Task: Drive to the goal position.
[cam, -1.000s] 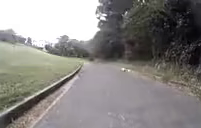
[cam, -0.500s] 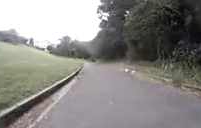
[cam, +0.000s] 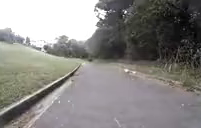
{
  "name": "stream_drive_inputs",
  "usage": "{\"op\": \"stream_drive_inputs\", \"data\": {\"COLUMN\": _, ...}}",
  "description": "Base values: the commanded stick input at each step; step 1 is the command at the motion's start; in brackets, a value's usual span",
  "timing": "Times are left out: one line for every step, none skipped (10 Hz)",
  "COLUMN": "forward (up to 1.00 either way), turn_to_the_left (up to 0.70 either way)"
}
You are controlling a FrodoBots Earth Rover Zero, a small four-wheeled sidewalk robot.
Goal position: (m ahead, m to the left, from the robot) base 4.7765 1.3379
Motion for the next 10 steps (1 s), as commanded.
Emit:
{"op": "stream_drive_inputs", "data": {"forward": 1.0, "turn_to_the_left": 0.0}}
{"op": "stream_drive_inputs", "data": {"forward": 1.0, "turn_to_the_left": 0.0}}
{"op": "stream_drive_inputs", "data": {"forward": 1.0, "turn_to_the_left": 0.0}}
{"op": "stream_drive_inputs", "data": {"forward": 1.0, "turn_to_the_left": 0.0}}
{"op": "stream_drive_inputs", "data": {"forward": 1.0, "turn_to_the_left": 0.0}}
{"op": "stream_drive_inputs", "data": {"forward": 1.0, "turn_to_the_left": 0.0}}
{"op": "stream_drive_inputs", "data": {"forward": 1.0, "turn_to_the_left": 0.0}}
{"op": "stream_drive_inputs", "data": {"forward": 1.0, "turn_to_the_left": 0.0}}
{"op": "stream_drive_inputs", "data": {"forward": 1.0, "turn_to_the_left": 0.0}}
{"op": "stream_drive_inputs", "data": {"forward": 1.0, "turn_to_the_left": 0.0}}
